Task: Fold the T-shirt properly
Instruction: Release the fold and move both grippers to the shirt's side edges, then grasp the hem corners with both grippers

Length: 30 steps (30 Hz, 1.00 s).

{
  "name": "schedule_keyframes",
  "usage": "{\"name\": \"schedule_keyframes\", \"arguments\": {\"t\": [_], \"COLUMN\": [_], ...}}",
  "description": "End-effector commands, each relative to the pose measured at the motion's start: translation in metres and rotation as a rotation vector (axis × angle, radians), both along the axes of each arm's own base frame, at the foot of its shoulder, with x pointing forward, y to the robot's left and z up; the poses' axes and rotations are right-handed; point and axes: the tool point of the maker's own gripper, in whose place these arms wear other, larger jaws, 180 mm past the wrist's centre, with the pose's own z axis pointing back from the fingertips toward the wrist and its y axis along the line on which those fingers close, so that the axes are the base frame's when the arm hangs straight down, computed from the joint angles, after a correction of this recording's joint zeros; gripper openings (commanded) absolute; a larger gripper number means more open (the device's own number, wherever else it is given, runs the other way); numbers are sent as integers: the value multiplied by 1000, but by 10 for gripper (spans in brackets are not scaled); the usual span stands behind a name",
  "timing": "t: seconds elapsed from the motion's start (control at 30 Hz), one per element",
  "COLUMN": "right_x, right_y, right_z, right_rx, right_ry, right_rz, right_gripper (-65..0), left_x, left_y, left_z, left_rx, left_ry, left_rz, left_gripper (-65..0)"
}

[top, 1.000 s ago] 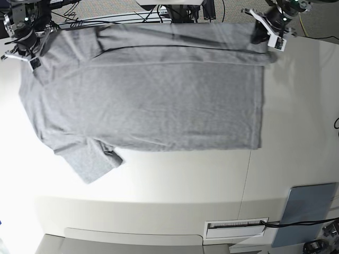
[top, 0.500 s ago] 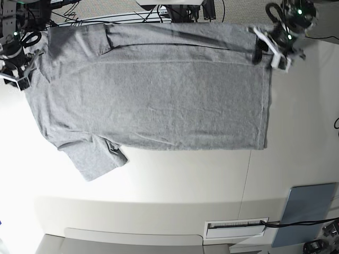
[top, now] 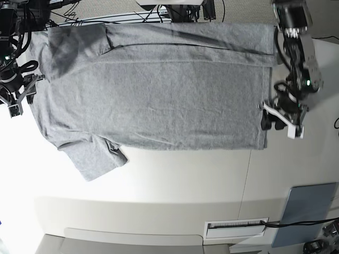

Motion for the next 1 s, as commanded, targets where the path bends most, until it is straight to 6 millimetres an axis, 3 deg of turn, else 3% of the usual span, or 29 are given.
{"name": "schedule_keyframes", "arguments": {"t": [0.0,0.13,0.4,0.5,0.73,0.97], "right_x": [7,8,8,8,8,8], "right_y": [-4,0,2,2,2,2], "right_z": [15,14,13,12,12,13], "right_rx": [-28,-2,15,15,15,15], "right_ry": [-33,-34,-35,-29,-30,-33], "right_rz": [15,24,24,21,20,21], "right_gripper": [-342,-342,-342,-343,-342,-343], "left_x": [13,32,75,77,70,63], "left_y": [7,8,16,15,15,-4], "left_z": [7,-13,-5,-12,-34,-41], "left_rx": [-11,-77,-84,-87,95,79], "left_ry": [-28,19,13,41,150,199], "left_rz": [11,9,40,41,0,-91], "left_gripper": [-347,-347,-347,-347,-348,-360]}}
